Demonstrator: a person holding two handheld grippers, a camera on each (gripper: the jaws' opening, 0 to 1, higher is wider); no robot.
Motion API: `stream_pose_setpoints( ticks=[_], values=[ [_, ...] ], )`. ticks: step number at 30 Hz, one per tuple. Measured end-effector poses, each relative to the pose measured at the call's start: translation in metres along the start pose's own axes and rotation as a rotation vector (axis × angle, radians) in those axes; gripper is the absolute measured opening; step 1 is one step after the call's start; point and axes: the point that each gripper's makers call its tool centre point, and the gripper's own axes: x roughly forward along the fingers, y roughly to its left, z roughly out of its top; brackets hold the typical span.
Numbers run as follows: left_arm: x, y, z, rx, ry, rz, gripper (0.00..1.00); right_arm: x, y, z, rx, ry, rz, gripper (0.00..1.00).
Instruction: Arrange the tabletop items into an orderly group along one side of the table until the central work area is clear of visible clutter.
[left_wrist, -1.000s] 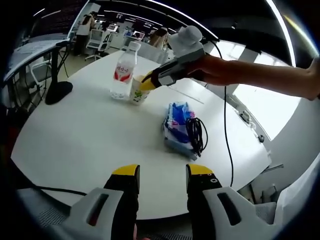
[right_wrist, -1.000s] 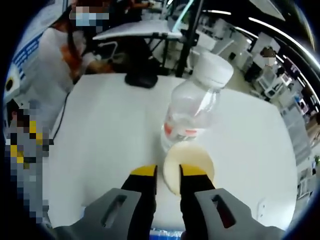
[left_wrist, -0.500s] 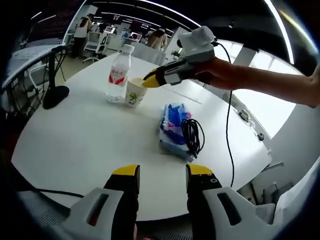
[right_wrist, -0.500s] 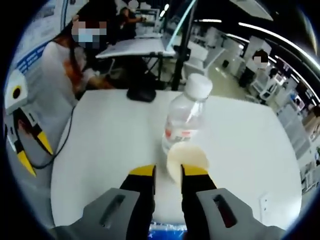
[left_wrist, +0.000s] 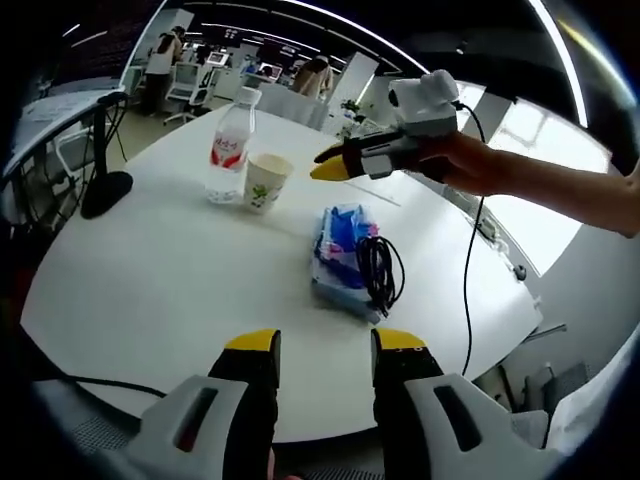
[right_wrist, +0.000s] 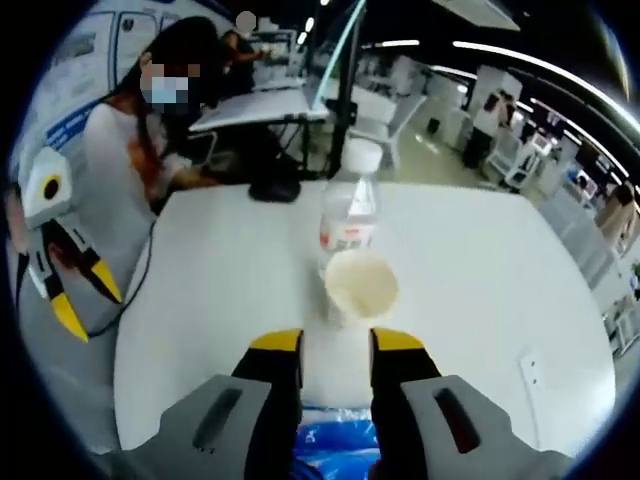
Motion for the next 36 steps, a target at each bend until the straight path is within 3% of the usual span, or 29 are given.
stream_pose_setpoints(
  ticks=[19, 36],
  values=[
    [0.014, -0.022, -0.007, 0.004, 0.028, -0.028, 0.34, -0.052, 0.010, -0.069, 0.163, -0.005, -0.057, 0.36],
    [0.018, -0.025, -0.012, -0.021, 0.034, -0.015, 0.33, -0.079, 0.025, -0.112, 0.284, -0.019, -0.086, 0.41]
  ],
)
